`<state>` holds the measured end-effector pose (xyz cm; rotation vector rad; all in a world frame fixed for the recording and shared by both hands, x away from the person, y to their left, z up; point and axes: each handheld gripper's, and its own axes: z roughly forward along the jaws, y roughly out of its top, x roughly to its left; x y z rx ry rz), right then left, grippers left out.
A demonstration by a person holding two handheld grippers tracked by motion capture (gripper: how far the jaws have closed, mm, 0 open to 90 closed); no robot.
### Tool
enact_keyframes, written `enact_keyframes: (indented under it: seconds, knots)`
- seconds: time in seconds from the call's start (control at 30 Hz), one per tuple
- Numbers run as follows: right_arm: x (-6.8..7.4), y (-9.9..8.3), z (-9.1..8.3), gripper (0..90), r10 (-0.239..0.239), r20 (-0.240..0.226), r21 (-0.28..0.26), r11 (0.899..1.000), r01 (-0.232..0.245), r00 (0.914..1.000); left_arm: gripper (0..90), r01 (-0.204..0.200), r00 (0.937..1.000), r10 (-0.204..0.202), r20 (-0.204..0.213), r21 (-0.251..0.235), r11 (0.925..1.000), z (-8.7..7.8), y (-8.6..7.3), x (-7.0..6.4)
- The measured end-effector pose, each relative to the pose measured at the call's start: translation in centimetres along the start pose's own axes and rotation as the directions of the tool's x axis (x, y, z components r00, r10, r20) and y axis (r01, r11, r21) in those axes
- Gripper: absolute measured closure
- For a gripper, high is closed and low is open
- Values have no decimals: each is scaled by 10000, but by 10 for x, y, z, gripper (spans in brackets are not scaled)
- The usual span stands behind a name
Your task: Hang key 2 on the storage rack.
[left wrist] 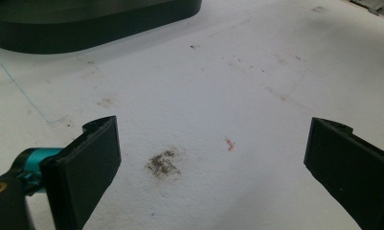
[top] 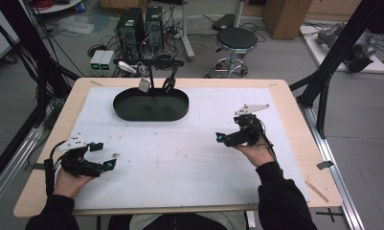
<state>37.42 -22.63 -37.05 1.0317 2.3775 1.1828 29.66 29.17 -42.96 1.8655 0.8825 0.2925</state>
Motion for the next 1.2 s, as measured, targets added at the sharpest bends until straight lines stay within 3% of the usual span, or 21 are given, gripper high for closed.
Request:
enact_keyframes:
  seconds: [0.3, 0.77, 1.1, 1.2]
  knots:
    - [0, -35, 2, 7, 316, -205, 158, 9994, -313, 9993, 58, 13, 10000, -13, 65, 52, 10000, 0, 0, -1]
    - [-4, -80, -27, 8, 905, 53, 53, 9959, -905, 9959, 58, -60, 9999, 57, 146, 219, 9997, 2, 0, -1]
    - [-5, -90, -42, 7, 723, 502, -129, 9973, -718, 9961, 58, -62, 9997, 53, 246, 374, 9993, 3, -1, -1]
    - [-2, -91, -41, 8, 343, 590, -71, 9994, -339, 9977, 58, -87, 9996, 75, 289, 428, 9990, 5, -1, 1]
